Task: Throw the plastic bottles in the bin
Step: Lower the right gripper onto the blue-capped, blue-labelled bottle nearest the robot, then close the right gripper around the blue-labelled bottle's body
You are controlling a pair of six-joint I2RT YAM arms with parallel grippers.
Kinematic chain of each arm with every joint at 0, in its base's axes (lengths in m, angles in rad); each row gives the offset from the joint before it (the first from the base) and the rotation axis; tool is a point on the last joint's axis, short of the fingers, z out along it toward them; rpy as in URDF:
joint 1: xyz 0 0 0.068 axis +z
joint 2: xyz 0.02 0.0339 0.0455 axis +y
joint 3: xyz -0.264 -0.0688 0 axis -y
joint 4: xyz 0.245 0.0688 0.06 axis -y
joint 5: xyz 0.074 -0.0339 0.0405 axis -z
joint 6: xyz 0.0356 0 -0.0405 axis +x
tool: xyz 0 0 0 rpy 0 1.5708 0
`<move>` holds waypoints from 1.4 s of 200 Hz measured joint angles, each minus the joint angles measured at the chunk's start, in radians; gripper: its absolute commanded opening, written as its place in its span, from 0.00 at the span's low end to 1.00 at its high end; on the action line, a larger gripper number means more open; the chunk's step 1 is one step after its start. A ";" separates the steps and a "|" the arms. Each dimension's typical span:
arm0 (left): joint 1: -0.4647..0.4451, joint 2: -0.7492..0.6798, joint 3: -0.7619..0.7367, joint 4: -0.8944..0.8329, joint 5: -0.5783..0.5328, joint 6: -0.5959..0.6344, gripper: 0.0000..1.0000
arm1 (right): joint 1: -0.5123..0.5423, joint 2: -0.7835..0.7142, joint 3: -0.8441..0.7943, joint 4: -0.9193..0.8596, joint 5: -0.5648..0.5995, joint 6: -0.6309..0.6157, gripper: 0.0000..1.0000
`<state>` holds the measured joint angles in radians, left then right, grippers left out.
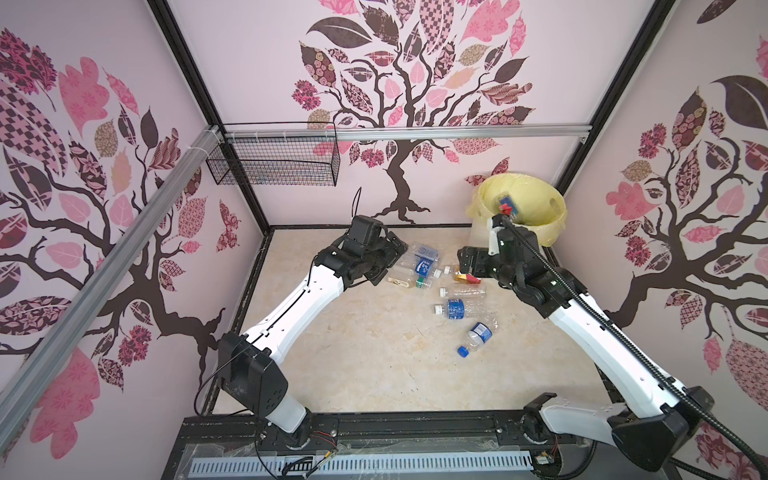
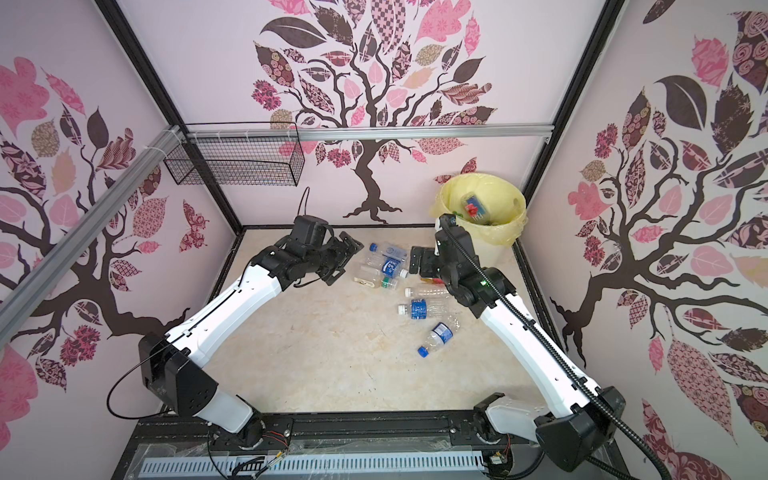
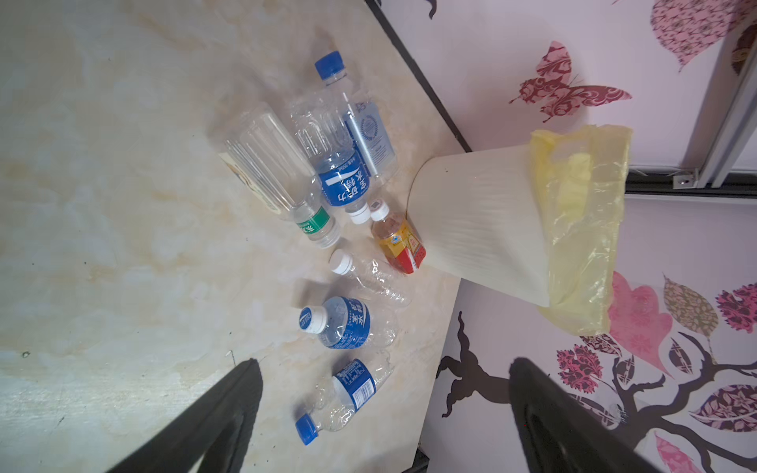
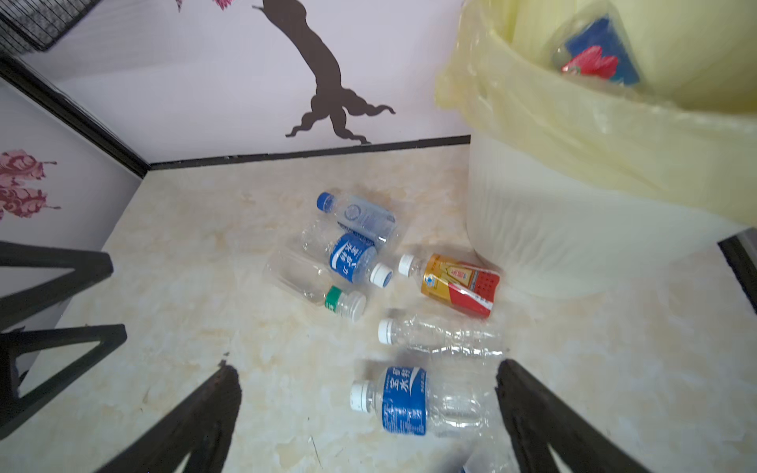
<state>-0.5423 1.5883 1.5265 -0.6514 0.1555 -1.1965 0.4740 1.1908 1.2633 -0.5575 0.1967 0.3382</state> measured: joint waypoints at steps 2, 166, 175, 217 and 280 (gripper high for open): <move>-0.001 0.003 0.000 -0.001 0.003 -0.001 0.97 | 0.000 -0.005 -0.009 -0.001 0.001 0.003 1.00; -0.156 0.106 -0.083 0.038 0.177 -0.002 0.97 | -0.009 -0.215 -0.612 -0.109 -0.082 0.355 1.00; -0.159 0.113 -0.083 0.039 0.183 -0.002 0.97 | -0.019 -0.213 -0.628 -0.100 -0.095 0.365 0.99; -0.193 0.129 -0.083 0.041 0.191 -0.007 0.97 | -0.063 -0.168 -0.678 -0.038 -0.140 0.380 0.99; -0.203 0.130 -0.083 0.048 0.193 -0.018 0.97 | -0.093 -0.055 -0.678 0.047 -0.189 0.368 1.00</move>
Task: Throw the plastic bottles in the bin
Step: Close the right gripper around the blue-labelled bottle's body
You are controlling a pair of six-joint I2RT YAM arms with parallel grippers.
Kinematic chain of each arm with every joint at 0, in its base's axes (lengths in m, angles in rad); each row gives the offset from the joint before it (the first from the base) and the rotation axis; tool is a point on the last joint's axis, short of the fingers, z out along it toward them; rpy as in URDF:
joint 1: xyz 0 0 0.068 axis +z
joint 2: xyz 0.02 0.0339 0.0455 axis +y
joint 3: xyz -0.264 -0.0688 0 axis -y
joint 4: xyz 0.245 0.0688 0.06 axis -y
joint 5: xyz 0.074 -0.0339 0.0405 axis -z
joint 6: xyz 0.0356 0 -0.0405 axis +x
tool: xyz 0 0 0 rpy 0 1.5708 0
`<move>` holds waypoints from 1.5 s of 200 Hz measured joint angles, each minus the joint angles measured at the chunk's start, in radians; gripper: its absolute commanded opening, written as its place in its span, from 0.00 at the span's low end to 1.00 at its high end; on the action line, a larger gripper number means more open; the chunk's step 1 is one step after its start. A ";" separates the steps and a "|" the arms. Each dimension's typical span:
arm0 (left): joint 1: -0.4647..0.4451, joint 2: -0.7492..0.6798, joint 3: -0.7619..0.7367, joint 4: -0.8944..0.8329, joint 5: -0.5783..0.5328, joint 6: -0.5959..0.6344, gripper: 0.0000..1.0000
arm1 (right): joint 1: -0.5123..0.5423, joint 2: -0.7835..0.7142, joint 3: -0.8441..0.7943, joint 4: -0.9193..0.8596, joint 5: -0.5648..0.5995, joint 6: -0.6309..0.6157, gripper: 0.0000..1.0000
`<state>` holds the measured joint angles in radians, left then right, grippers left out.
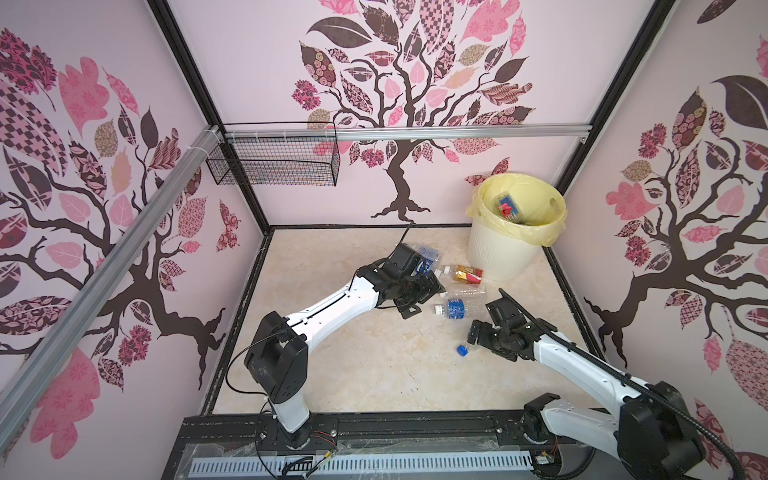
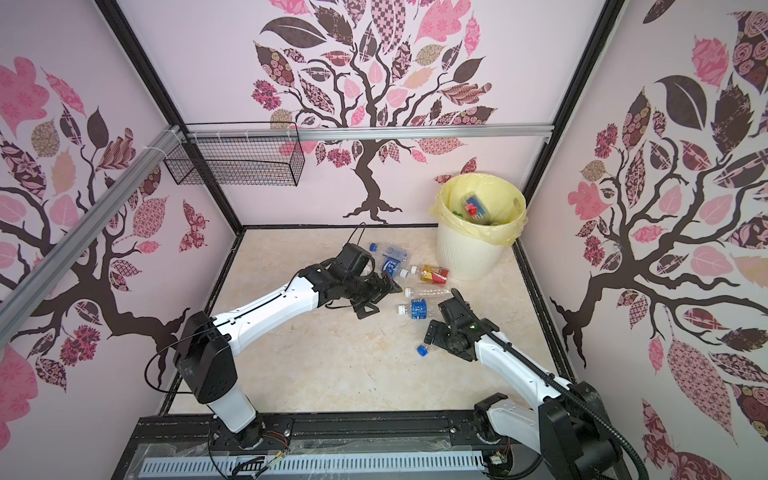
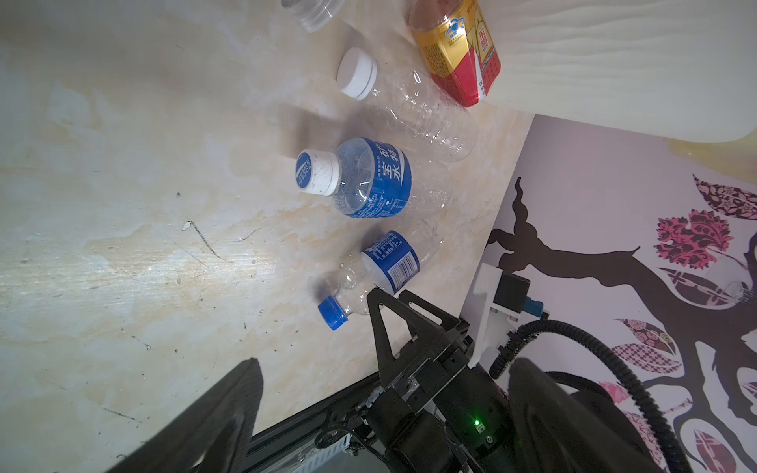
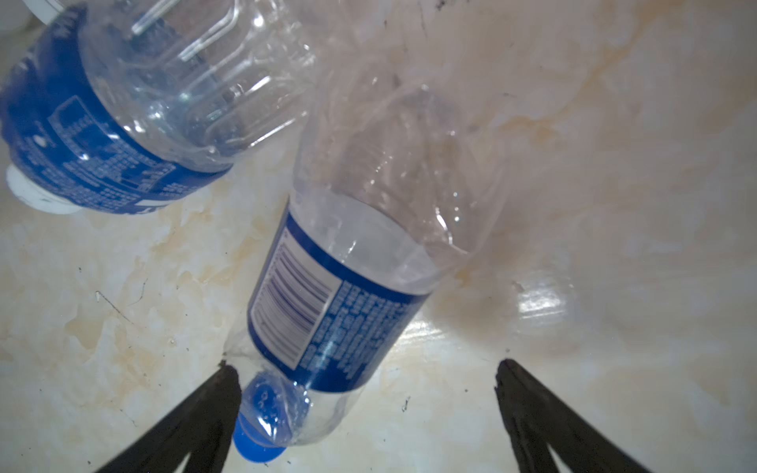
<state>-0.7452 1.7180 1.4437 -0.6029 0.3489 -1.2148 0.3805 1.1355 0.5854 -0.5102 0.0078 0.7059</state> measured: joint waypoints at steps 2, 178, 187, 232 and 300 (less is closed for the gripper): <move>0.000 0.000 0.000 0.001 0.000 -0.001 0.97 | -0.002 0.002 0.000 0.003 -0.002 -0.002 1.00; 0.000 0.000 0.000 -0.012 -0.015 0.006 0.97 | -0.043 0.174 0.063 0.105 -0.057 -0.046 0.82; 0.000 0.000 0.000 -0.012 -0.015 0.006 0.97 | -0.047 0.174 0.063 0.105 -0.057 -0.052 0.80; 0.000 0.000 0.000 -0.012 -0.015 0.007 0.97 | -0.061 0.170 0.060 0.105 -0.054 -0.062 0.67; 0.000 -0.001 -0.001 -0.011 -0.015 0.004 0.97 | -0.062 0.139 0.028 0.135 -0.048 -0.079 0.58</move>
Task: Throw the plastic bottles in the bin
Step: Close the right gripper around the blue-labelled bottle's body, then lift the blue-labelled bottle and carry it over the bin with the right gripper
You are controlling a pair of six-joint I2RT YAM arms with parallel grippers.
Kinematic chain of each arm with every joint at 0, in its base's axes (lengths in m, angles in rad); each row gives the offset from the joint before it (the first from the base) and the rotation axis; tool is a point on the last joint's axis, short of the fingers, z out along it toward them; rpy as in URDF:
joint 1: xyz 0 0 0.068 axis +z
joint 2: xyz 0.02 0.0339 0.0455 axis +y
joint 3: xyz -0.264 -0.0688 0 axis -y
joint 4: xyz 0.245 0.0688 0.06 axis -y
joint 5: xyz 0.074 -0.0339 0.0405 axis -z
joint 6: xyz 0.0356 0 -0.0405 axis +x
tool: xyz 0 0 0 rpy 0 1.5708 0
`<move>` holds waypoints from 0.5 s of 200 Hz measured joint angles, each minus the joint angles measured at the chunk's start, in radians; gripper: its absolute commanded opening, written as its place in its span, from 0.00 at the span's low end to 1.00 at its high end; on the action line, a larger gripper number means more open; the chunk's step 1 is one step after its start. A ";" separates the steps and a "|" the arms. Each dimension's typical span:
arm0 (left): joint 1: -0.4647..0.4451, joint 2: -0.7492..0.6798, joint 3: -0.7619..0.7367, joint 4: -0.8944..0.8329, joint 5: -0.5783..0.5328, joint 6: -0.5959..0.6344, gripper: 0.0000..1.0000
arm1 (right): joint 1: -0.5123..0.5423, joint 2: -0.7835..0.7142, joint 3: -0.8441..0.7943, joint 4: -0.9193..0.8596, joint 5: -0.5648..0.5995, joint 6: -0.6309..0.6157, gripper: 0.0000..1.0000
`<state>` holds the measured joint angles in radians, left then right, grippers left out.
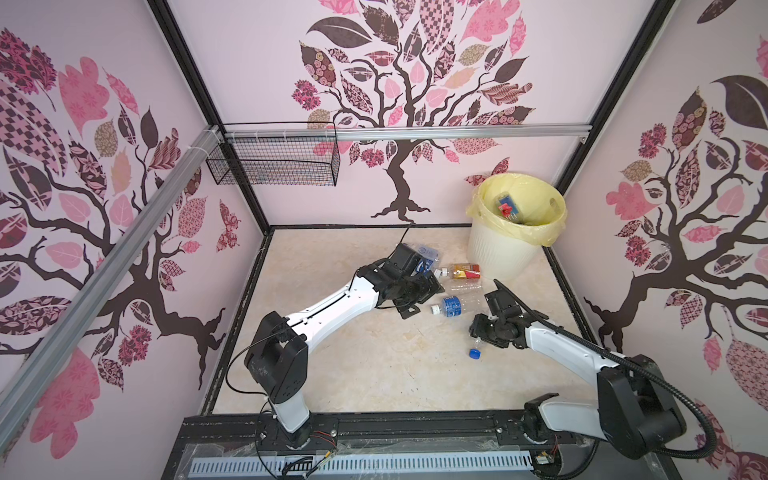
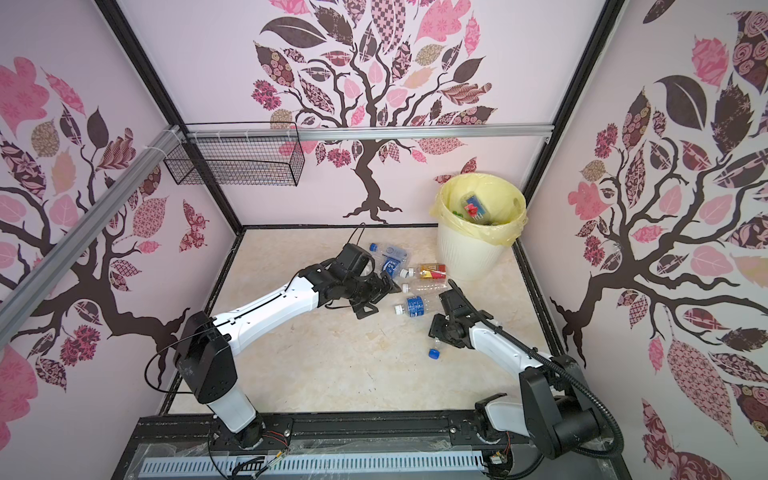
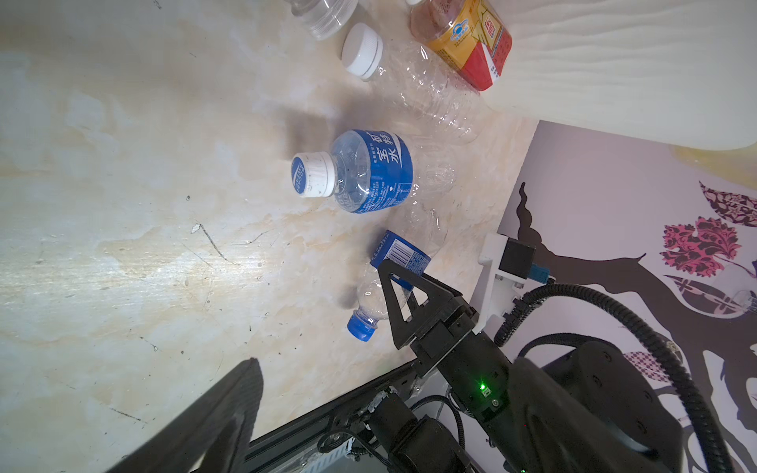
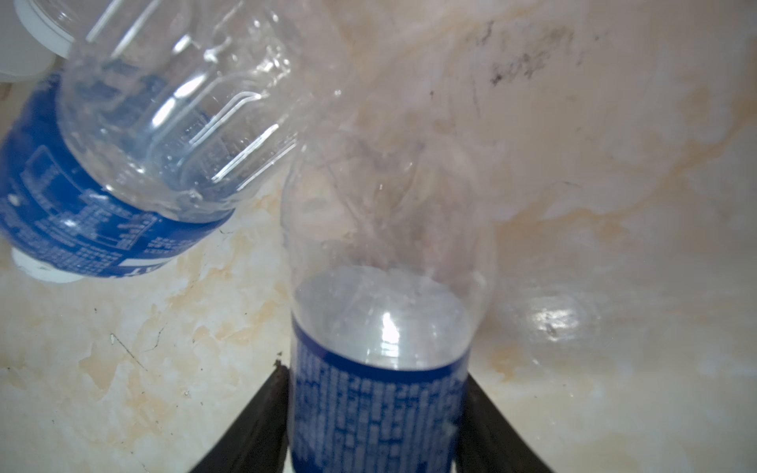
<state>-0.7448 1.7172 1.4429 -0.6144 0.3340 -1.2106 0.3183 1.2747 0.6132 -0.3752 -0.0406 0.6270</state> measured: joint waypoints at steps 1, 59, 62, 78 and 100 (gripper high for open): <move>0.000 0.000 0.000 0.000 0.000 -0.001 0.97 | 0.000 0.000 -0.001 0.000 0.000 0.000 0.58; 0.000 -0.050 -0.050 0.003 -0.008 -0.015 0.97 | 0.000 -0.019 -0.026 0.023 0.003 -0.010 0.64; 0.000 -0.053 -0.052 0.003 -0.009 -0.016 0.97 | 0.000 -0.019 -0.026 0.022 0.003 -0.011 0.64; 0.000 -0.060 -0.056 0.003 -0.012 -0.018 0.97 | 0.000 -0.019 -0.032 0.021 0.006 -0.017 0.64; 0.000 -0.063 -0.057 0.003 -0.016 -0.020 0.97 | 0.000 -0.018 -0.042 0.008 0.012 -0.024 0.66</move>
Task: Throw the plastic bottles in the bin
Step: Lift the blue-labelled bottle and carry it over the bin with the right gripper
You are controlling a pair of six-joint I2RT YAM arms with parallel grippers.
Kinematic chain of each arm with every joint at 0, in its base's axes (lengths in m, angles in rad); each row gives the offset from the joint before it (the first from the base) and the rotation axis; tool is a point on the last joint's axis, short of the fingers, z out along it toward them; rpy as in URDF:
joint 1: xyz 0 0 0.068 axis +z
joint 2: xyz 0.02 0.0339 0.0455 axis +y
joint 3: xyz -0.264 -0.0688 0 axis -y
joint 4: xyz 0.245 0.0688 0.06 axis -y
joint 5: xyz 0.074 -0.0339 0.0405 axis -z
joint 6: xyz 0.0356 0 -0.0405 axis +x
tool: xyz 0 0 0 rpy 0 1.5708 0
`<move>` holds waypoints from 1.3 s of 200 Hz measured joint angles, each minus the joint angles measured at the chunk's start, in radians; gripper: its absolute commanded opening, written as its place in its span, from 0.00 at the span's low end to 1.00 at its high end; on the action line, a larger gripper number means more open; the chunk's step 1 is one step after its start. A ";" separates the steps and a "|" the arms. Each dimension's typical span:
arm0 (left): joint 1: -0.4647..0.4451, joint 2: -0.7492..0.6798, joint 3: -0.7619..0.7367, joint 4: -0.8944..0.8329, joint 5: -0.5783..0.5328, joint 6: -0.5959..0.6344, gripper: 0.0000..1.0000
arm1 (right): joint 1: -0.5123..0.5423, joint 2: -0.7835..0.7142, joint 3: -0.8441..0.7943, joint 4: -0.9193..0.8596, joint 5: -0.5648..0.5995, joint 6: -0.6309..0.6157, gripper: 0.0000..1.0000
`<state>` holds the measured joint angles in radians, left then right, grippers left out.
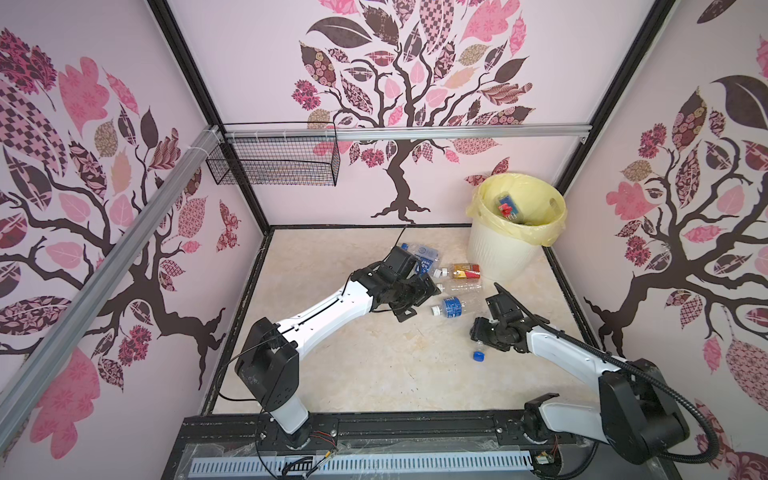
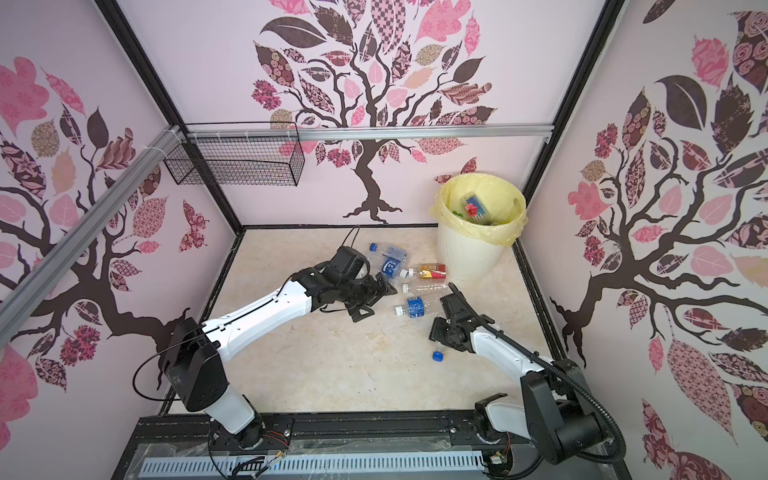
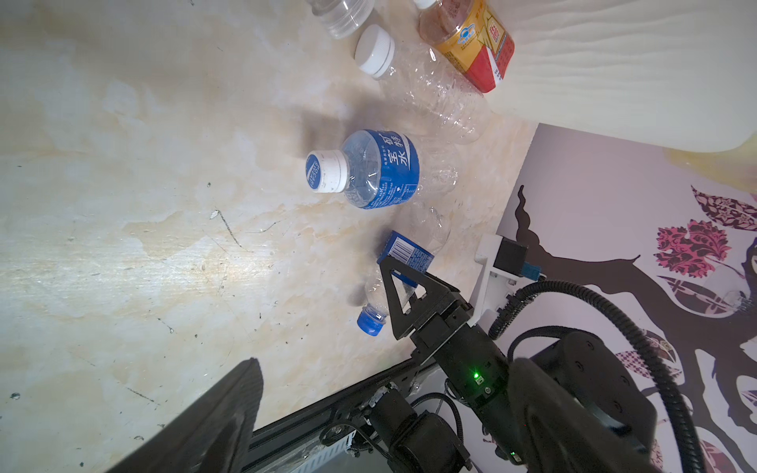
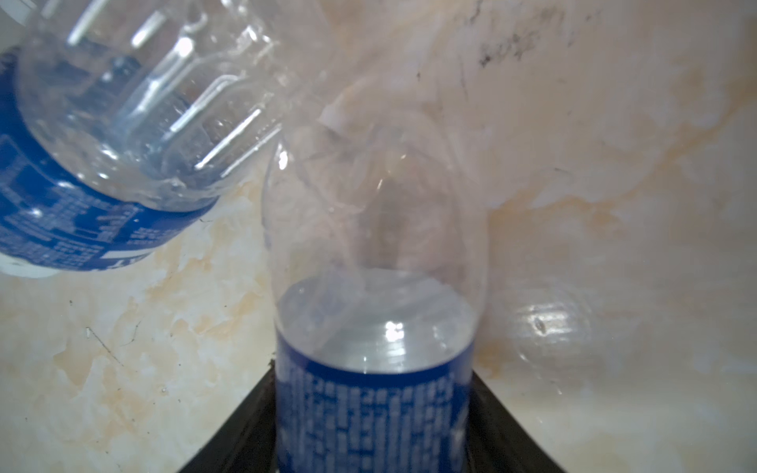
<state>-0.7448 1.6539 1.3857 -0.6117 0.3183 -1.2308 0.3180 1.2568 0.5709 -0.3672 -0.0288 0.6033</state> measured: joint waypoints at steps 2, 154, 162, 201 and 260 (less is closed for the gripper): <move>0.000 0.000 0.000 0.000 0.000 0.000 0.97 | 0.000 0.000 -0.001 -0.002 0.001 0.000 0.66; 0.000 -0.037 0.085 -0.057 -0.083 0.064 0.97 | -0.001 -0.076 0.289 -0.195 0.075 -0.052 0.55; 0.000 -0.037 0.111 -0.057 -0.090 0.075 0.97 | -0.001 -0.076 0.335 -0.203 0.085 -0.057 0.55; -0.001 -0.037 0.160 -0.037 -0.100 0.113 0.97 | -0.003 -0.036 0.594 -0.243 0.139 -0.087 0.55; -0.030 -0.020 0.275 -0.012 -0.119 0.203 0.97 | -0.022 0.117 0.996 -0.211 0.234 -0.179 0.55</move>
<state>-0.7746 1.6337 1.6608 -0.6235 0.1989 -1.0283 0.2958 1.3735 1.5673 -0.5777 0.2054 0.4240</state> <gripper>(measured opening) 0.972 0.555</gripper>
